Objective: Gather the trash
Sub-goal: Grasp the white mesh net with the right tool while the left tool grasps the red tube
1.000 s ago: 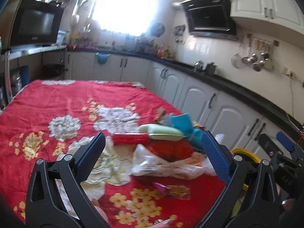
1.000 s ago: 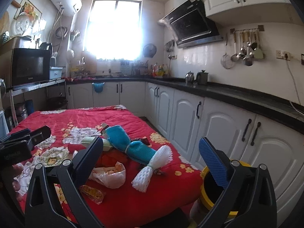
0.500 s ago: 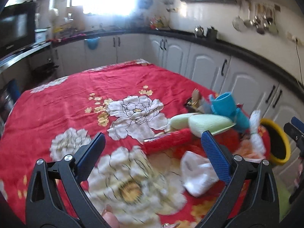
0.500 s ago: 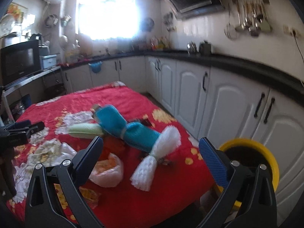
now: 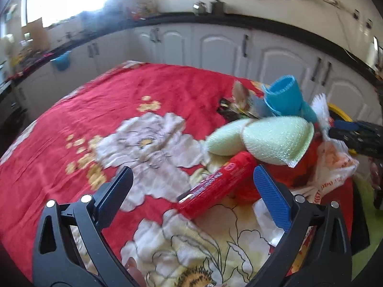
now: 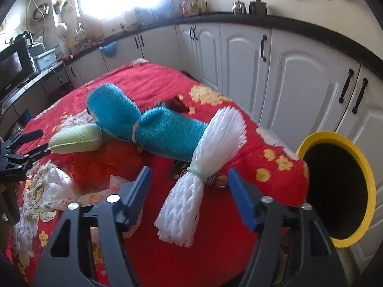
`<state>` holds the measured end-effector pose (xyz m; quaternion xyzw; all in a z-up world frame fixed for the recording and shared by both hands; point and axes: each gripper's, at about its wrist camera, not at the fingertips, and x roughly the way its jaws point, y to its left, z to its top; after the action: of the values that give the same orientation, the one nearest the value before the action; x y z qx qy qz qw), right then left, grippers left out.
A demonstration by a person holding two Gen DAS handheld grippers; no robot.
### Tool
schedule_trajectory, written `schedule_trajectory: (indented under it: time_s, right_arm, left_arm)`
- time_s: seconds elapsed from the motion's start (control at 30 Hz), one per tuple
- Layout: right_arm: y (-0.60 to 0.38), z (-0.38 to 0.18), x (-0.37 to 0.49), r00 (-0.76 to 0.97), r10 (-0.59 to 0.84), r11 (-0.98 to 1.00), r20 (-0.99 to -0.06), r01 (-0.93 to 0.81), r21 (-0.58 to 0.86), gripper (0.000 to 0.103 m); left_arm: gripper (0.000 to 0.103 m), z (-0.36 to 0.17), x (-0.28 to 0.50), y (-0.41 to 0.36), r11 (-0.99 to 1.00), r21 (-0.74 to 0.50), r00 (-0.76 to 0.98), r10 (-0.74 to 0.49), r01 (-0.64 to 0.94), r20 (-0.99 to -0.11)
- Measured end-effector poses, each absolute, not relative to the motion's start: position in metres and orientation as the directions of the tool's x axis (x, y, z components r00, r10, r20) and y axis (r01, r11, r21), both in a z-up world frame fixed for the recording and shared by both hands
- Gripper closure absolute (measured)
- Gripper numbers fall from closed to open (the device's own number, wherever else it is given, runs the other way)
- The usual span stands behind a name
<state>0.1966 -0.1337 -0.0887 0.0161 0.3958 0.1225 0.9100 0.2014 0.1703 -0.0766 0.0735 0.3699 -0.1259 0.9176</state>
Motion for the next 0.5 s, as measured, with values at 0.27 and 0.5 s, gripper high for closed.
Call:
schedule_trajectory:
  time_s: [0.27,0.5]
  right_arm:
    - [-0.137,-0.096,0.197,0.614,0.272,0.96,-0.741,-0.22,0.17,0.072]
    - [-0.143,-0.095,0.198,0.595,0.301,0.953,-0.745,-0.217,0.211,0.08]
  left_arm:
    - [0.022,-0.099,0.22,0.16,0.903,0.032,0.593,-0.253,0.428,-0.765]
    - [0.04,-0.111,0.225,0.156,0.87,-0.008,0.52,-0.302,0.493,-0.799]
